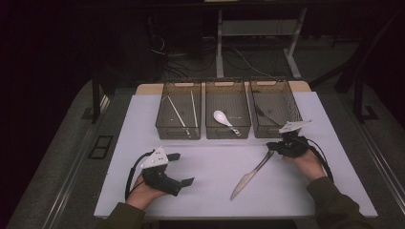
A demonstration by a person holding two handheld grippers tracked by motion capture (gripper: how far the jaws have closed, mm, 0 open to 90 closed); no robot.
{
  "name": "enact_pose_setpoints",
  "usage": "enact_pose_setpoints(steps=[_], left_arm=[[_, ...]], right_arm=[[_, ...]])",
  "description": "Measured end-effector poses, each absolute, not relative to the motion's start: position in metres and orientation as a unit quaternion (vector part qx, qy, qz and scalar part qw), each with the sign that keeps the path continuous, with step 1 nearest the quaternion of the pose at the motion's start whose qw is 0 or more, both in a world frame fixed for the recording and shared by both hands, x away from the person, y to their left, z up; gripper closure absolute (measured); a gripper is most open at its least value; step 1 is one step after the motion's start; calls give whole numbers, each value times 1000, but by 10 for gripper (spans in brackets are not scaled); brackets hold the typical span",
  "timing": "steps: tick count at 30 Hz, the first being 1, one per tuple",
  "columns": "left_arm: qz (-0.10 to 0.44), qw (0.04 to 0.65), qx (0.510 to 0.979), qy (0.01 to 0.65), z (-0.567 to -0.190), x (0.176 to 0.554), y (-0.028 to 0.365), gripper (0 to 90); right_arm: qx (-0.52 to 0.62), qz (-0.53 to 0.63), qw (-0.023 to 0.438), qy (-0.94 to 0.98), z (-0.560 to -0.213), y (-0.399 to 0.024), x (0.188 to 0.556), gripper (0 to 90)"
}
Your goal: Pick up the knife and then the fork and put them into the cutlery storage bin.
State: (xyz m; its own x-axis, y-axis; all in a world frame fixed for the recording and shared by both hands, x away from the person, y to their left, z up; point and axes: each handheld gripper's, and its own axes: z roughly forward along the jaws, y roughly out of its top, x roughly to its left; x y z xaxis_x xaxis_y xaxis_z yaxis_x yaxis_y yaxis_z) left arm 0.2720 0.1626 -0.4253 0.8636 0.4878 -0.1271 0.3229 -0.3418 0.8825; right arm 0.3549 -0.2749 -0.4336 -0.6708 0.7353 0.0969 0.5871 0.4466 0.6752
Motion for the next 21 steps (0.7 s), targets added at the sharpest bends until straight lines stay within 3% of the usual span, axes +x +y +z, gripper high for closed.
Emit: enact_pose_setpoints(steps=[21], left_arm=[[79,517,815,249,-425,272,163,0]], right_arm=[[364,284,121,879,-440,-264,356,896]])
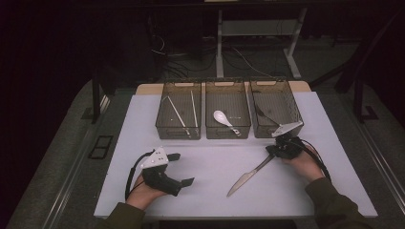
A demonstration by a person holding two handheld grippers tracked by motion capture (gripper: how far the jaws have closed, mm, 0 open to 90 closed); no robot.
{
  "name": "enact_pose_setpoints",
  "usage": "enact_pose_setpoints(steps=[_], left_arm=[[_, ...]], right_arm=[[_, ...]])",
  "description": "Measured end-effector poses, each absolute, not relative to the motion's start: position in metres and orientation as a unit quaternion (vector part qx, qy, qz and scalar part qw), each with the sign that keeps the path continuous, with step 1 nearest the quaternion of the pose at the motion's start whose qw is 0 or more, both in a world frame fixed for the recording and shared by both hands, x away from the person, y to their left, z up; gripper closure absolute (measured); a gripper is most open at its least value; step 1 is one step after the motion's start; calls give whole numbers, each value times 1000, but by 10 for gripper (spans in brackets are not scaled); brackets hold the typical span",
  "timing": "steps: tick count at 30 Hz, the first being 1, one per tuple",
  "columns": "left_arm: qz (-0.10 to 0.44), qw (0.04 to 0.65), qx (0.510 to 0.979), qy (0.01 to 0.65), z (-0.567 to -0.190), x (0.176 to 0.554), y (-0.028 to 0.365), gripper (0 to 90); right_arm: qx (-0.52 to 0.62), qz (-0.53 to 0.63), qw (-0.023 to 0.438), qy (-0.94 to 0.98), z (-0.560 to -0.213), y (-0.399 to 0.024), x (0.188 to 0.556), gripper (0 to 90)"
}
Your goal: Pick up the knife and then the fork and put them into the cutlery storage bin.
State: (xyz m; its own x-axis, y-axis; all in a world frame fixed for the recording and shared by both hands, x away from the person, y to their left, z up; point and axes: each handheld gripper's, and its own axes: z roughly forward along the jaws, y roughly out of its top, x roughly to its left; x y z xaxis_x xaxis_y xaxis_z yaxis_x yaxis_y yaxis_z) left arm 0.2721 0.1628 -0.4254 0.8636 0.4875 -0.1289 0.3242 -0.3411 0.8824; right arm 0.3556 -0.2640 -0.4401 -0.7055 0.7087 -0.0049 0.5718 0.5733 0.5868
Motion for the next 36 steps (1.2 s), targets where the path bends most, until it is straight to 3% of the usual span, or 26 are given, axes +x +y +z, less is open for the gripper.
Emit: enact_pose_setpoints(steps=[36], left_arm=[[75,516,818,244,-425,270,162,0]], right_arm=[[307,229,48,923,-429,-269,300,896]])
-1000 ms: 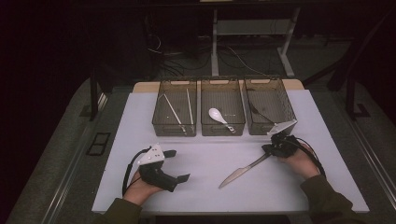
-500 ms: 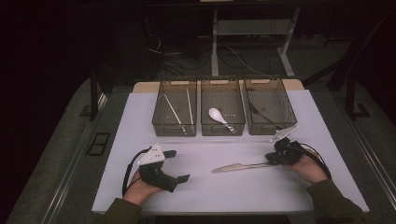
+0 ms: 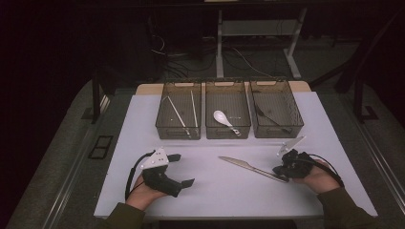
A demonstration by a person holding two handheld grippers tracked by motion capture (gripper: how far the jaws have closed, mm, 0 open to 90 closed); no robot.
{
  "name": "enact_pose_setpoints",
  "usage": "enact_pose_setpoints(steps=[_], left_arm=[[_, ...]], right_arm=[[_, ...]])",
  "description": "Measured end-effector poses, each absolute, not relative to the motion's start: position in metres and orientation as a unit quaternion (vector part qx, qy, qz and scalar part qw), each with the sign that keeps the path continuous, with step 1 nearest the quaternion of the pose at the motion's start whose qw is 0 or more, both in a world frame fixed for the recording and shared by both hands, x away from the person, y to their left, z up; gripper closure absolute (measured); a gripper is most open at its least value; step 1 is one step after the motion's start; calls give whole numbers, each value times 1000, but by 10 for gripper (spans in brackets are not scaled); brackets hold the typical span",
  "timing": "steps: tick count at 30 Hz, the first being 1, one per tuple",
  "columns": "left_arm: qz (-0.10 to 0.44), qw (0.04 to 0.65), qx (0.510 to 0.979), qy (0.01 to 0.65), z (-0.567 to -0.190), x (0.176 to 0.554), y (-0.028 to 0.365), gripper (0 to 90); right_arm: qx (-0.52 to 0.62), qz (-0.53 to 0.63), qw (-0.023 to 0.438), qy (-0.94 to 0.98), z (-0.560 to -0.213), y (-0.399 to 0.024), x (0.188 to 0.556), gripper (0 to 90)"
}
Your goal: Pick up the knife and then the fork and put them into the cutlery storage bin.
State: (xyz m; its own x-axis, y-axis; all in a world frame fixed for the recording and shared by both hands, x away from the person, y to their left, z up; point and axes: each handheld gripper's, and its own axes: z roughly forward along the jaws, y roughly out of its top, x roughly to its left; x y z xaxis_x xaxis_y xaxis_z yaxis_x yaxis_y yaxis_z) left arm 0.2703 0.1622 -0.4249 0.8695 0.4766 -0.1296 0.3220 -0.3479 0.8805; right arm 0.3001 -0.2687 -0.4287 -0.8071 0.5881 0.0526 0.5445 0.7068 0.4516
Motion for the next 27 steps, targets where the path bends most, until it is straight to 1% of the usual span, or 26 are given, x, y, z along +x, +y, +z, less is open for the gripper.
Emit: enact_pose_setpoints(steps=[12,13,16,21,25,27], left_arm=[[75,516,818,242,-425,270,162,0],[75,515,819,242,-425,270,162,0],[75,515,819,243,-425,270,162,0],[75,514,819,243,-425,270,161,0],[74,515,819,243,-425,270,161,0],[74,516,818,243,-425,270,161,0]], right_arm=[[299,226,34,927,-428,-270,288,895],[299,228,35,926,-428,-270,288,883],[309,246,41,918,-422,-271,289,796],[319,268,37,908,-413,-267,292,656],[327,249,36,911,-411,-257,297,627],[326,241,41,913,-409,-250,299,573]])
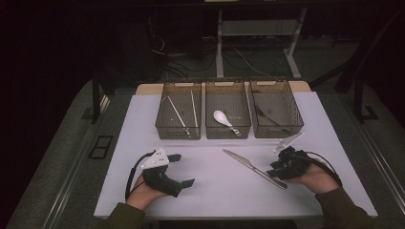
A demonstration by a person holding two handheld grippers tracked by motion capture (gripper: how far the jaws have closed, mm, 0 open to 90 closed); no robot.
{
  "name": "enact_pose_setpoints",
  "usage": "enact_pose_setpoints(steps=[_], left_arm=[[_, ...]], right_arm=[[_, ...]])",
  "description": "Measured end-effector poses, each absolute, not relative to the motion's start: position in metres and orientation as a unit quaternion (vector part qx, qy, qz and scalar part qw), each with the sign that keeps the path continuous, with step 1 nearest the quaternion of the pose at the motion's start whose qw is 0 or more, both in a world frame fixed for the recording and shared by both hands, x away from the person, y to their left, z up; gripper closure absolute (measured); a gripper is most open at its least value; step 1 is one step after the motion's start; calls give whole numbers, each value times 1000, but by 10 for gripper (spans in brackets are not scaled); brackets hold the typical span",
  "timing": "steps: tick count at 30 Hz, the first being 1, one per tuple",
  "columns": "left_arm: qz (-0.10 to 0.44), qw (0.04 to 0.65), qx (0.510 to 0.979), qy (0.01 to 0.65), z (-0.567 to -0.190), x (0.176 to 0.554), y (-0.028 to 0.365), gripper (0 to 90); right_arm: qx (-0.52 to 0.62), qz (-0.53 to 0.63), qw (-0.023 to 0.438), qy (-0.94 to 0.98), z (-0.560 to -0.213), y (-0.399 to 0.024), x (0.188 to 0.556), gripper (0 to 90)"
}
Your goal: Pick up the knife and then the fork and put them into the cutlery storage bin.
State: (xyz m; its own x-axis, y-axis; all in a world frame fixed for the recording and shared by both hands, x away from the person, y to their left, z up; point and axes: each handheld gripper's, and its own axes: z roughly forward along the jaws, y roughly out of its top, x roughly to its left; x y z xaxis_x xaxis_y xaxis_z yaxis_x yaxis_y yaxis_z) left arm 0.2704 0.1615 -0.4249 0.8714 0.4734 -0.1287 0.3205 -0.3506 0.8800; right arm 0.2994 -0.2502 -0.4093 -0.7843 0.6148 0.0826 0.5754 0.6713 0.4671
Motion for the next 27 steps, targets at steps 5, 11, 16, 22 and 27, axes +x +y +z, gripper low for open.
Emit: enact_pose_setpoints(steps=[5,11,16,22,27], left_arm=[[74,516,818,242,-425,270,162,0],[74,516,819,242,-425,270,161,0],[74,516,818,242,-425,270,161,0],[75,516,819,240,-425,271,162,0],[73,516,818,242,-425,271,161,0]], right_arm=[[324,214,30,921,-407,-232,306,601],[312,177,20,933,-415,-215,314,637],[301,153,15,941,-418,-206,318,700],[298,125,10,946,-420,-200,324,754],[290,103,14,951,-420,-193,325,757]])
